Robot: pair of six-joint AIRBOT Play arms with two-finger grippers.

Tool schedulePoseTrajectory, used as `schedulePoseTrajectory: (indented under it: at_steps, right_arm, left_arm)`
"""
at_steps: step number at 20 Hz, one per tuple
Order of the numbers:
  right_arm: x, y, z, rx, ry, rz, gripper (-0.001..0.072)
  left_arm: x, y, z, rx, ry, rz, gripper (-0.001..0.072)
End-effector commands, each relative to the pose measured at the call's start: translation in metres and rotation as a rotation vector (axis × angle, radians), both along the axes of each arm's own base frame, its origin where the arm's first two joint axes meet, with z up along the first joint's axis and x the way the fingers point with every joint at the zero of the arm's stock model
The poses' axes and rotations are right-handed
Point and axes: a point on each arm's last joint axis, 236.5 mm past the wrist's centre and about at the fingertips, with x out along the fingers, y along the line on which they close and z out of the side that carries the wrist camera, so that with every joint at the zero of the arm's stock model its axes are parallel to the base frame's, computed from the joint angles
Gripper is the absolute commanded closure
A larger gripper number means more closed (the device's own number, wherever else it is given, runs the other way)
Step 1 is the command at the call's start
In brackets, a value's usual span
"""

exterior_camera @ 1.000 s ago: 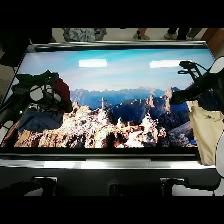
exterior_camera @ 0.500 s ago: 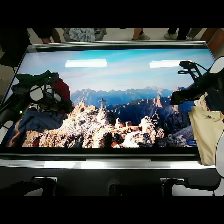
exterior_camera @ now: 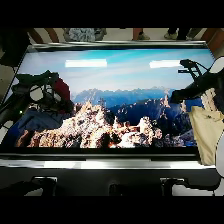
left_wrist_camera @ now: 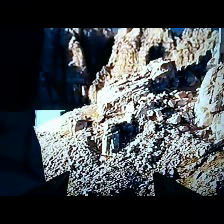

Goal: Fold the shirts.

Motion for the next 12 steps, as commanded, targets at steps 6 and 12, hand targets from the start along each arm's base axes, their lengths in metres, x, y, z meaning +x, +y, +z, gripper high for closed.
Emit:
schedulePoseTrajectory:
  at_steps: [6,12]
  right_arm:
    - [0.059,0.004,0.022,0.044,-0.255,-0.079,-0.0003]
    - [0.047,0.019,0.019,0.102,-0.204,-0.05,-0.0002]
  left_arm:
    - [0.016,0.0,0.013,-0.045,-0.059,0.087,-0.0013]
    - [0.014,0.055,0.055,-0.264,-0.046,0.298,-0.0013]
